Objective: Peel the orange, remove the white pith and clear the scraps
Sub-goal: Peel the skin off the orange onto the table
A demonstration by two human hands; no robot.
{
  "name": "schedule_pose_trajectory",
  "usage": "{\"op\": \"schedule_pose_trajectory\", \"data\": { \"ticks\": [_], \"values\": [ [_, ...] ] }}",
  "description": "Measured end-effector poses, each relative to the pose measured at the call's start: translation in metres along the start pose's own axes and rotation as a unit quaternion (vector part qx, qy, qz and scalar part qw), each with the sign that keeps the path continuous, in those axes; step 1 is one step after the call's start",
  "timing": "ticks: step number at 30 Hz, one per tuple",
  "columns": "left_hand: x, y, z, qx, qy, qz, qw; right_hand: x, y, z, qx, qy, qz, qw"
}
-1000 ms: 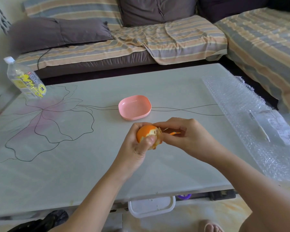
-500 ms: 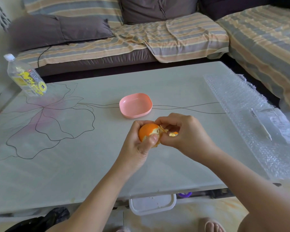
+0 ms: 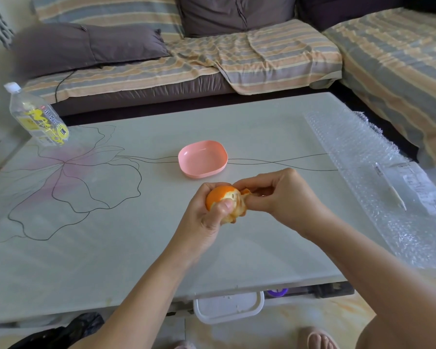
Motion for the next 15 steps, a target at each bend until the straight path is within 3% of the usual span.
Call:
{"op": "schedule_pose_trajectory", "data": {
  "ticks": [5,10,15],
  "values": [
    [-0.002,0.007,0.002,0.032,-0.059,-0.082,0.994,0.001,-0.001,0.001,0.034,0.057,0.055,0.996],
    [-0.005,0.003,0.001,0.003,-0.115,-0.031,0.993,0.002,-0.009,0.002,0.116,0.016,-0.043,0.992],
    [-0.009,0.006,0.005,-0.005,-0.020,0.098,0.995,-0.002,-0.007,-0.002,0.114,-0.034,-0.071,0.990]
  ]
}}
Point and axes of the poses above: each hand's wrist, its own z-axis towards the middle knuckle, its own y-axis out of the palm, x = y × z, the point moved 3 cm from there along z, towards the middle knuckle, and after that the axes turned 14 degrees about x, right-handed, at the moved point
